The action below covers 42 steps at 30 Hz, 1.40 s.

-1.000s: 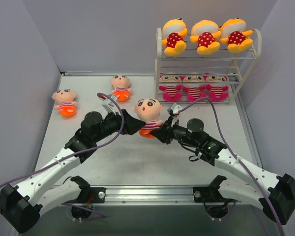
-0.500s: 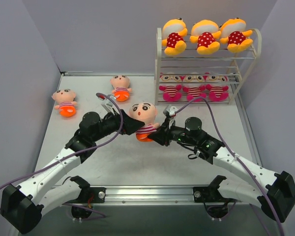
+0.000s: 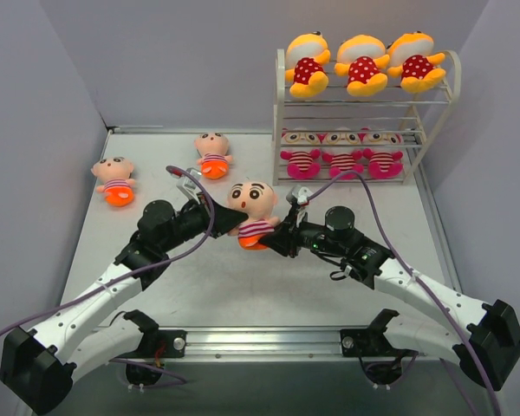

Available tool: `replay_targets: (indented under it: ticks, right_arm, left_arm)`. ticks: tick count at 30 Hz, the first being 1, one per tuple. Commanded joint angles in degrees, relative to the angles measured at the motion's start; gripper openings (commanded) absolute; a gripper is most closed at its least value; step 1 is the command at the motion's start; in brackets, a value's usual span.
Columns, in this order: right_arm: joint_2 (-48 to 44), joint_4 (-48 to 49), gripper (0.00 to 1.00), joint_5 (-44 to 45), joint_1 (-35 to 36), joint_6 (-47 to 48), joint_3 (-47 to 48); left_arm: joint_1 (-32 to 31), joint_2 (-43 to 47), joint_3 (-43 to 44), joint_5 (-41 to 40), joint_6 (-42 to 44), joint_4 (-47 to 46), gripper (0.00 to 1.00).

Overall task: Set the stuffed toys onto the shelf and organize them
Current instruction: Pass the stuffed toy from the right arm to the left, then pass the stuffed toy from the left arm to the right

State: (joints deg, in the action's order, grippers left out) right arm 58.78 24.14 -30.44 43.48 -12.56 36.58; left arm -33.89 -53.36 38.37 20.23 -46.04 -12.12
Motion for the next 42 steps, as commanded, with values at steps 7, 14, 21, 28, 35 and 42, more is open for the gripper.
replay_targets:
  ticks: [7,14,21,28,35,42]
  right_arm:
    - [-2.3,-3.1,0.57,7.0,0.0,-0.2,3.2]
    - [-6.1,-10.7,0.76,26.7,8.6,1.8,5.6]
    - [-6.8,-12.3,0.78,44.5,17.7,0.9,6.5]
    - [-3.4,-11.2,0.79,51.6,22.1,-0.5,8.1]
    - [1.9,-9.6,0.78,58.1,23.2,-5.1,9.1]
    - [4.6,-8.9,0.74,60.9,23.7,-7.5,9.7]
  left_arm:
    - [0.1,1.1,0.1,-4.4,-0.2,-4.8,0.02]
    - [-0.9,0.9,1.7,-12.7,-1.2,-0.8,0.03]
    - [-4.0,-0.8,3.6,-19.5,-1.3,-0.1,0.02]
    - [-8.1,-2.8,6.2,-24.1,-0.4,1.7,0.02]
    - [-12.4,-4.1,8.0,-28.3,0.2,2.5,0.02]
    - [-15.1,-5.3,8.9,-29.3,0.7,1.8,0.03]
